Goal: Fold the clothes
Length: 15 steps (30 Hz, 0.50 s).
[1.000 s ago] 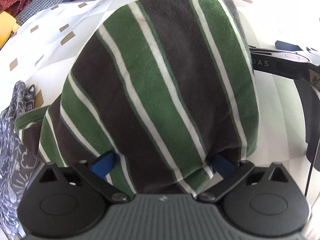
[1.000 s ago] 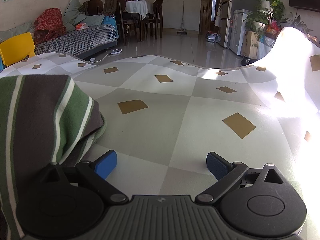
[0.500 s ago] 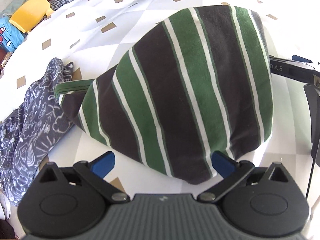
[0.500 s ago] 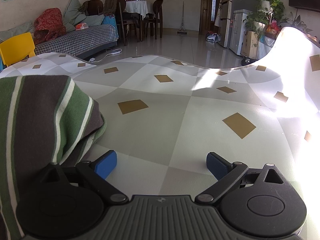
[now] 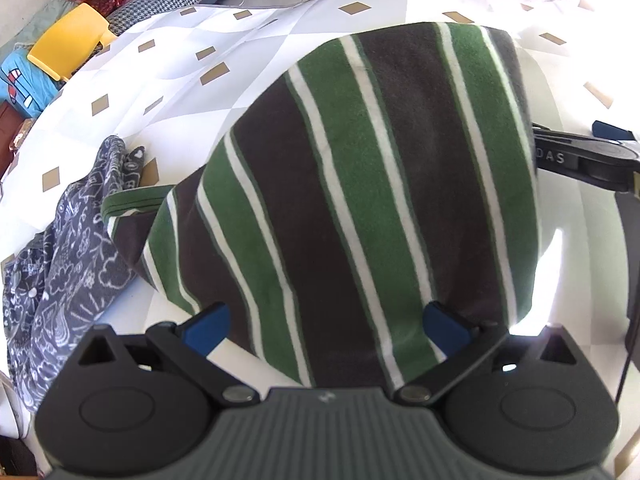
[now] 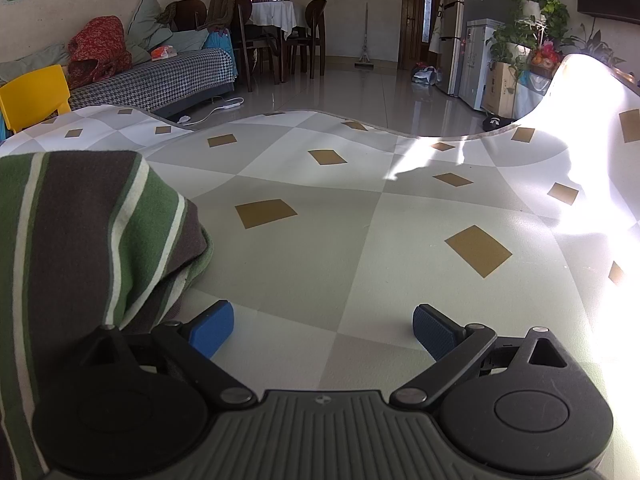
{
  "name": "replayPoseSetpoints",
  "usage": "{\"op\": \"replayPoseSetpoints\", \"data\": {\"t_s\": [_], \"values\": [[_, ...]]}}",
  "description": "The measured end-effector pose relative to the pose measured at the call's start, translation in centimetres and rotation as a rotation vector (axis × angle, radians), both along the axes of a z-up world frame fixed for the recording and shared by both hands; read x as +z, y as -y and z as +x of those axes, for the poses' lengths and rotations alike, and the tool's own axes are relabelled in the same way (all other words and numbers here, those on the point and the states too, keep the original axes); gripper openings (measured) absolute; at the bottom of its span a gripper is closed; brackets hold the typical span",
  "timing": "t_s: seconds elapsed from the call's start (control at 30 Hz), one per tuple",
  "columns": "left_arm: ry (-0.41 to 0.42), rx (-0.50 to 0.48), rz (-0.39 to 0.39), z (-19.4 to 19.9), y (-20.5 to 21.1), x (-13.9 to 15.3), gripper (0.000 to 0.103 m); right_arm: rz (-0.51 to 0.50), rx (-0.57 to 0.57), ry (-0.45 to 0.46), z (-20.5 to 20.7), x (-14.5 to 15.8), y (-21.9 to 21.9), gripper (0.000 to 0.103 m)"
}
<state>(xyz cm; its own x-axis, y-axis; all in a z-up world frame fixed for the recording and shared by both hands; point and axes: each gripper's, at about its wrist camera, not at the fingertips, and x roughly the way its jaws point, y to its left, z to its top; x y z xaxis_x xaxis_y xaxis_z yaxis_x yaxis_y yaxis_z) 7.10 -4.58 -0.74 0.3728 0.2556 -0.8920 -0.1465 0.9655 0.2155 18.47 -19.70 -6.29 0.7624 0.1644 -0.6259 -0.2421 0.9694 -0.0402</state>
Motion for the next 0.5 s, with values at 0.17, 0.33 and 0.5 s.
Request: {"op": "replayPoseSetpoints", "data": {"t_s": [0.17, 0.33, 0.5], "values": [[0.010, -0.011, 0.055, 0.3, 0.7, -0.2, 0.103, 0.000, 0.000, 0.000, 0.0, 0.0, 0.0, 0.097], [0.011, -0.004, 0.058, 0.2, 0.4, 0.3, 0.103, 0.000, 0.000, 0.000, 0.0, 0.0, 0.0, 0.097], [-0.047, 0.022, 0.024, -1.0, -0.1, 1.1, 0.103, 0.000, 0.000, 0.000, 0.0, 0.0, 0.0, 0.097]]}}
